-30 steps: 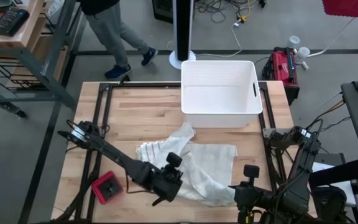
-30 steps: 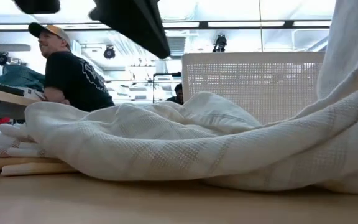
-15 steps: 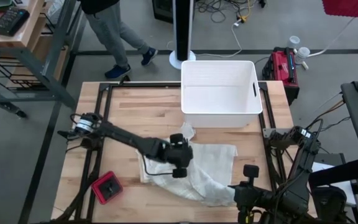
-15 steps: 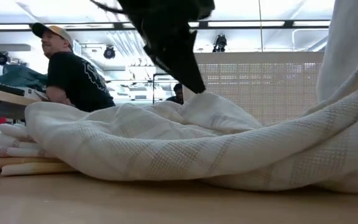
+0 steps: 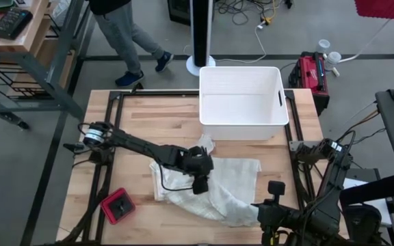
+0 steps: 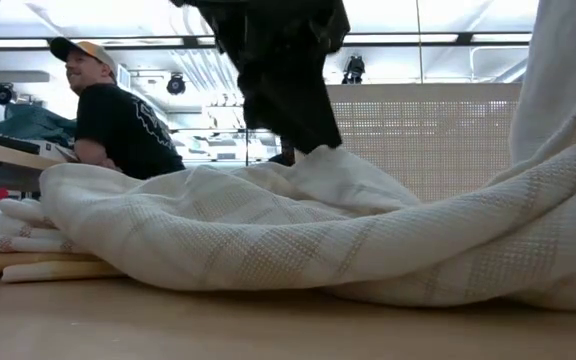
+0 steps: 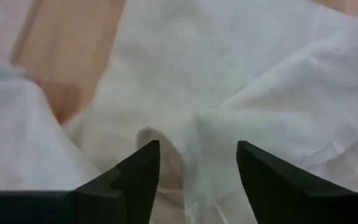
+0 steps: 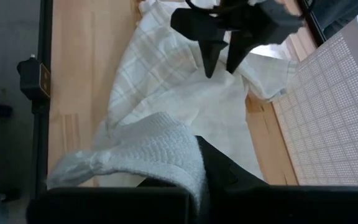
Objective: Fold towel
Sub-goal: Fold the light gray patterned towel
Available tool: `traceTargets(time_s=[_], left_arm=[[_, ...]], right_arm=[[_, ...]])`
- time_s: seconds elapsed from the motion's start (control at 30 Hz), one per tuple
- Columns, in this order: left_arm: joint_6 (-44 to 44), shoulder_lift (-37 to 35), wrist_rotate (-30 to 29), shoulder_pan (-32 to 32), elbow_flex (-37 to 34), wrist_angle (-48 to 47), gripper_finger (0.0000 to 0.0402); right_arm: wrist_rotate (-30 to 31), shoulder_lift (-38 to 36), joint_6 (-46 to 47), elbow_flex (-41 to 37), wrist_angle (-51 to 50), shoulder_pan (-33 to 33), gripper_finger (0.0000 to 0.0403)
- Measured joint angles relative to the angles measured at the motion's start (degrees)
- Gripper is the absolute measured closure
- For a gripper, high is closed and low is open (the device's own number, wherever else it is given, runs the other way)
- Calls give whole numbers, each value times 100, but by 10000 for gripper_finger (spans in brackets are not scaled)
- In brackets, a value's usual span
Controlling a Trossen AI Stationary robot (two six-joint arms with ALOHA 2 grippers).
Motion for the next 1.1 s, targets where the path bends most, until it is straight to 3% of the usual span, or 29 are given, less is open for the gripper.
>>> traceTargets(time_s=[0.17, 0.33, 0.47, 0.67, 0.9, 1.1], left_arm=[[-206, 93, 286, -58, -209, 126, 234], [119, 42, 256, -347, -395, 802, 372], [256, -211, -196, -608, -326, 811, 394], [234, -1062, -1156, -1106, -362, 487, 400], [9, -2140, -3489, -2059, -402, -196, 401], [123, -2700, -4799, -2799, -402, -261, 401]], right_arm=[[2, 1, -7, -2, 0, 0, 403], [213, 1, -58, -9, 0, 0, 403], [275, -1, -137, -9, -1, 0, 403], [256, -66, -136, -9, 2, 43, 403], [262, -195, -83, -5, -6, 133, 403], [461, -307, -155, 310, -4, 168, 403]])
